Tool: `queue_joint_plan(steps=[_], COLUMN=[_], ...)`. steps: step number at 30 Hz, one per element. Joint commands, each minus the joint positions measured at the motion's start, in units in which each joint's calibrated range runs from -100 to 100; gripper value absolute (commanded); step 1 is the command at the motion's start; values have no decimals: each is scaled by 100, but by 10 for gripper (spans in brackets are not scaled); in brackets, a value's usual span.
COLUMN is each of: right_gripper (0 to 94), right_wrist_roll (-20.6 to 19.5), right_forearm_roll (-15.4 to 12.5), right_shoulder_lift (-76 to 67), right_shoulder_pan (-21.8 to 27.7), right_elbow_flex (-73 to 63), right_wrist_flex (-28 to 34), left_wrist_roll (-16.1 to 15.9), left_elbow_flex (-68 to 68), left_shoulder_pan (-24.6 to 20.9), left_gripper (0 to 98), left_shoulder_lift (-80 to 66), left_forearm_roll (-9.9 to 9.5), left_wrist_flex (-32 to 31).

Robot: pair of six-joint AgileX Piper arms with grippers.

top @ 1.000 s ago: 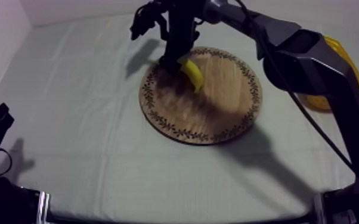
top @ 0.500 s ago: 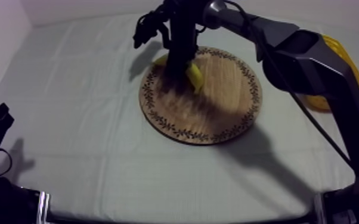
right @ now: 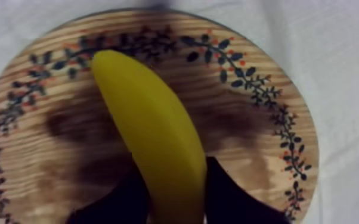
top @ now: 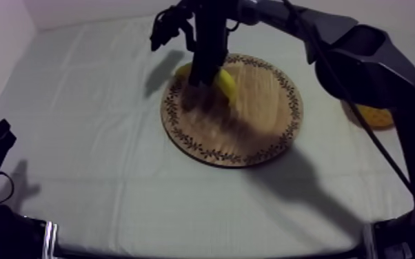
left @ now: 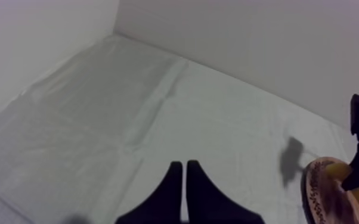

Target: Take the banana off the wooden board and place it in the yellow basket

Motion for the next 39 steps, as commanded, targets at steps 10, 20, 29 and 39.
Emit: queue_joint_plan(steps=[10,20,29,39], right_gripper=[174,189,198,199], right_wrist_roll=[-87,-248,-564,-1004], right_forearm_roll=[132,160,120,122], right_shoulder_lift=[-1796,-2734,-3042,-3676], right_shoulder_pan=[-63,-46,68,581], right_elbow_flex=[874,1490,1881,2897], right_wrist_flex=[51,59,44,52], left_wrist_roll=[-1,-1,-1,-1], left_elbow_flex=[-1,-1,-1,-1], left_shoulder_pan=[1,1,1,1], left_gripper=[1,1,1,1], left_shoulder_lift=[0,0,0,0], left_forearm_roll=[-1,-1,-1,-1], left_wrist_flex=[-1,-1,-1,-1])
